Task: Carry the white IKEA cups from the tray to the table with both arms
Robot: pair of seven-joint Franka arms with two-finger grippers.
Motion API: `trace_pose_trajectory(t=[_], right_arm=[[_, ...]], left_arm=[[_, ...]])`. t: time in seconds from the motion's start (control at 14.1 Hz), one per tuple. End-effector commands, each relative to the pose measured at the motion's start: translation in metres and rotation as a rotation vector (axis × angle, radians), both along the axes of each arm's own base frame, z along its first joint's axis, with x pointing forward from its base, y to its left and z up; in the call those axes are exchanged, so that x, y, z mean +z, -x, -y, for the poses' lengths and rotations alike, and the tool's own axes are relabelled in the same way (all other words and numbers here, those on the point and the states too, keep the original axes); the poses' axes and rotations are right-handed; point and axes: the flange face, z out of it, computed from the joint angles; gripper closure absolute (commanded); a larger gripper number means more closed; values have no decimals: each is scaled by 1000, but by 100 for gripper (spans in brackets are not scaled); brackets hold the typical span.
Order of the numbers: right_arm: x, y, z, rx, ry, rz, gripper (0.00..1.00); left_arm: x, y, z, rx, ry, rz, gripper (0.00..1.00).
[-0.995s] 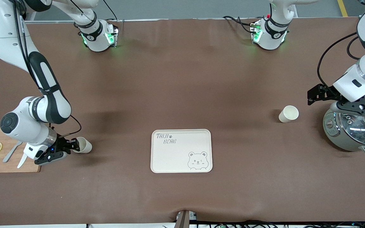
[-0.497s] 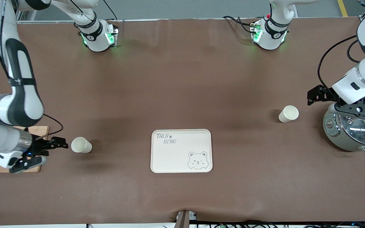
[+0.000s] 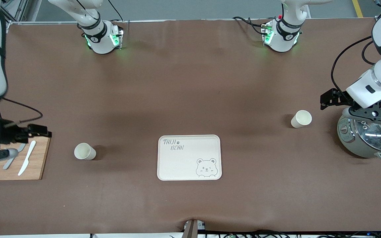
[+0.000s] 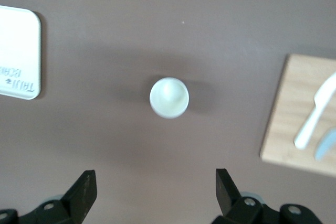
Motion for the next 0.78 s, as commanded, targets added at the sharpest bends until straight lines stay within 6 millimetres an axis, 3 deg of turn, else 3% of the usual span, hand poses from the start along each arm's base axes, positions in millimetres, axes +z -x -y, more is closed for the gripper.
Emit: trace_pose_trajectory(t=[0.0, 0.21, 0.36, 0.71], right_arm=[[56, 41, -3, -57, 48, 0, 0], [85, 78, 4, -83, 88, 31, 0], [95, 99, 8, -96, 119, 71, 0], [92, 131, 14, -259, 134, 136, 0]], left_arm=[[20, 1, 1, 17, -7, 27, 0], [49, 4, 4, 18, 5, 26, 0], [53, 5, 7, 14, 8, 28, 0], [56, 9, 10, 16, 16, -1, 0]])
